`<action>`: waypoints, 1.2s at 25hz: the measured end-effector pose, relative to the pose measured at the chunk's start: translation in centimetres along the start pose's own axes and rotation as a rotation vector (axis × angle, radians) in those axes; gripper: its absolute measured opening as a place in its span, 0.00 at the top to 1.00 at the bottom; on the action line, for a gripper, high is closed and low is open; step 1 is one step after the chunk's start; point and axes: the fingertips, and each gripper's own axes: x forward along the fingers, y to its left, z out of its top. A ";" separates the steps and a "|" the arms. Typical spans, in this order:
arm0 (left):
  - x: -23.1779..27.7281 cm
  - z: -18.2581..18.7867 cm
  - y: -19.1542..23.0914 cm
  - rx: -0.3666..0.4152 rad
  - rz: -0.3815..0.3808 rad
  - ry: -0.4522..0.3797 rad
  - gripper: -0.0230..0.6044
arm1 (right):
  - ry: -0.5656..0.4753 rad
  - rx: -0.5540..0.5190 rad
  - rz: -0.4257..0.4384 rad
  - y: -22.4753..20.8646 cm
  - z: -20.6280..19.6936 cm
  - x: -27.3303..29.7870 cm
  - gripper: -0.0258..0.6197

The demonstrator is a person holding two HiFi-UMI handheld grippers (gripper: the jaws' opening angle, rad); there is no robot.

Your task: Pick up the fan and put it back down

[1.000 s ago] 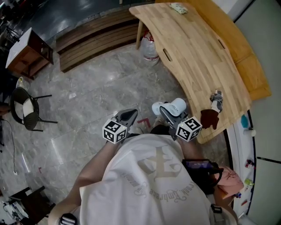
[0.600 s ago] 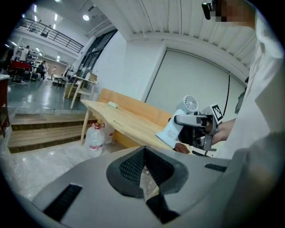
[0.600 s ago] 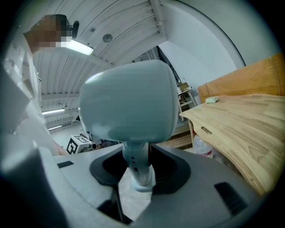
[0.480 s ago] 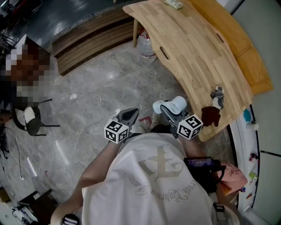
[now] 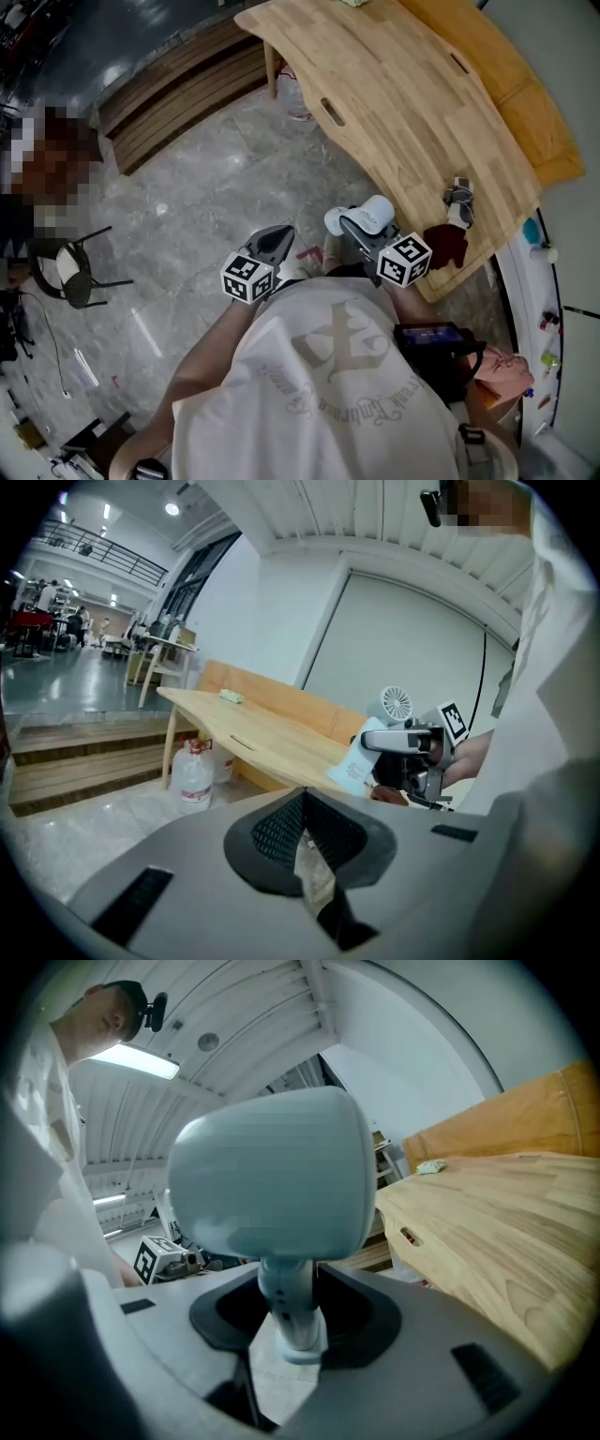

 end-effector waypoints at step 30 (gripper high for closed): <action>12.9 5.8 2.8 -0.005 0.046 0.024 0.95 | 0.063 0.002 -0.072 -18.7 2.8 2.6 0.72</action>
